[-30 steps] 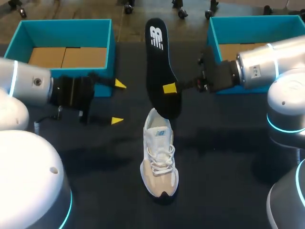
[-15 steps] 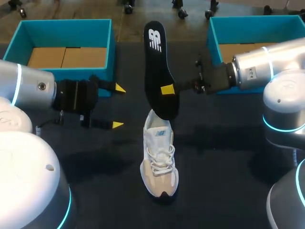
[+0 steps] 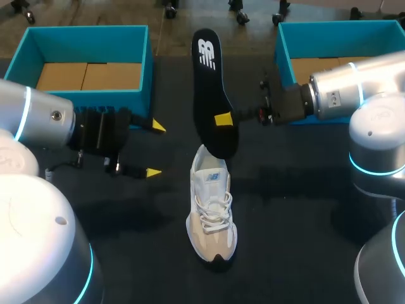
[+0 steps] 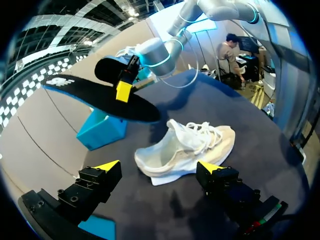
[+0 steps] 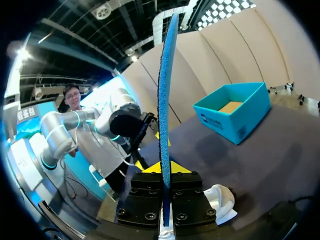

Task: Take the shoe out of the shoebox, open the shoe tongue, remove and reinsert the insole, then place the shoe into the shoebox

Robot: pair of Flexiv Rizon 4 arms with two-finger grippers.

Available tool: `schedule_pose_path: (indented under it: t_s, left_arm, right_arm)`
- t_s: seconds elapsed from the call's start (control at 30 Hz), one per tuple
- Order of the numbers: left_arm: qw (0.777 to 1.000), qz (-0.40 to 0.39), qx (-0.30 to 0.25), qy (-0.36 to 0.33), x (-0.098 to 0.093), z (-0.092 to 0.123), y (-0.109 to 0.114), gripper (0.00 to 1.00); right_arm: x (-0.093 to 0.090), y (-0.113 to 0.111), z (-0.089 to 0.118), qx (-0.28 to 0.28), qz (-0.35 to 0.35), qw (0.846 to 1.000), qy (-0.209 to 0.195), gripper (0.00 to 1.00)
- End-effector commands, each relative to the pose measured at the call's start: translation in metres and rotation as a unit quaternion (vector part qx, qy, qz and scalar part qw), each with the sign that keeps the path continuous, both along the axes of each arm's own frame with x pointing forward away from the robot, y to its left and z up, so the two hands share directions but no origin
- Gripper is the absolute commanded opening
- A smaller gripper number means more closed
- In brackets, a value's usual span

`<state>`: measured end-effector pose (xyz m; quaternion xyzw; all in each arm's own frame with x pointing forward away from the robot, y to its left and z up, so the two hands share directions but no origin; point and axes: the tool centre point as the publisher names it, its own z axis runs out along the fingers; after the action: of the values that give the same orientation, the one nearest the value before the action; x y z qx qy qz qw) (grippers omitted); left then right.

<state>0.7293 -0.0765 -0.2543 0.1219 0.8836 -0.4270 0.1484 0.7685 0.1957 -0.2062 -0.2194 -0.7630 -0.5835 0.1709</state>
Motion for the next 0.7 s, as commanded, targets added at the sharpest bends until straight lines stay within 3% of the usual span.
schedule_pose_path:
  t_s: [0.03, 0.3, 0.7]
  left_arm:
    - [1.0, -0.013, 0.014, 0.024, 0.01, -0.009, -0.003, 1.0]
    - [0.997, -0.004, 0.023, 0.076, 0.01, -0.04, -0.004, 1.0]
    - [0.991, 0.018, 0.029, 0.126, 0.007, -0.072, -0.006, 1.0]
  right_arm:
    - [0.002, 0.005, -0.012, 0.009, 0.001, 1.0, -0.017, 0.0]
    - [0.014, 0.008, -0.029, 0.02, 0.018, 0.999, -0.029, 0.0]
    - [0.02, 0.013, -0.032, 0.021, 0.029, 0.999, -0.019, 0.0]
